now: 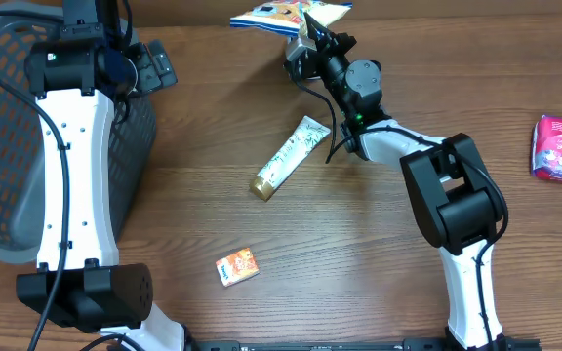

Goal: Scan the item barcode
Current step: 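Carry the white bag to the scanner and hold it in front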

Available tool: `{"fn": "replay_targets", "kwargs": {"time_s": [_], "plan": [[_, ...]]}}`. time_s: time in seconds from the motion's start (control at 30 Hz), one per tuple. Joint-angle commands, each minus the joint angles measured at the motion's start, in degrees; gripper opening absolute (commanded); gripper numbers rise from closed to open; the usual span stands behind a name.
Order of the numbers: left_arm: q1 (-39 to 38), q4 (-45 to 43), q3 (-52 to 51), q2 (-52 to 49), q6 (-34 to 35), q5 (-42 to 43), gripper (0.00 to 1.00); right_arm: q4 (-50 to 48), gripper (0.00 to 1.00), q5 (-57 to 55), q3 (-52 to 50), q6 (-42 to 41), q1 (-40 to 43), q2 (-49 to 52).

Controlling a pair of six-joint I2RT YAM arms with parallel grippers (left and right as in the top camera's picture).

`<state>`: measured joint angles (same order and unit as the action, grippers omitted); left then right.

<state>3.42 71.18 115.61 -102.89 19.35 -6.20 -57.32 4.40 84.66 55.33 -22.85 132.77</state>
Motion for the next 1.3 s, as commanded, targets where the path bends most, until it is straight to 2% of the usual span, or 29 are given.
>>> {"fn": "replay_targets", "kwargs": {"time_s": [0.0,0.77,0.87,1.27], "plan": [[-0.1,0.2,-0.1,-0.7,0.0,0.3,1.00,-0.7,0.04,2.6,2.4,0.7,1.5,0.0],[-0.1,0.2,-0.1,-0.7,0.0,0.3,1.00,1.1,0.04,2.1,3.7,0.6,2.4,-0.4],[-0.1,0.2,-0.1,-0.7,0.0,0.2,1.00,1.8,0.04,-0.1,3.7,-1.7,2.0,-2.0],[-0.1,0.2,-0.1,-0.7,0.0,0.2,1.00,23.6,0.04,-16.9,3.7,-8.4,0.8,-15.3]]}}
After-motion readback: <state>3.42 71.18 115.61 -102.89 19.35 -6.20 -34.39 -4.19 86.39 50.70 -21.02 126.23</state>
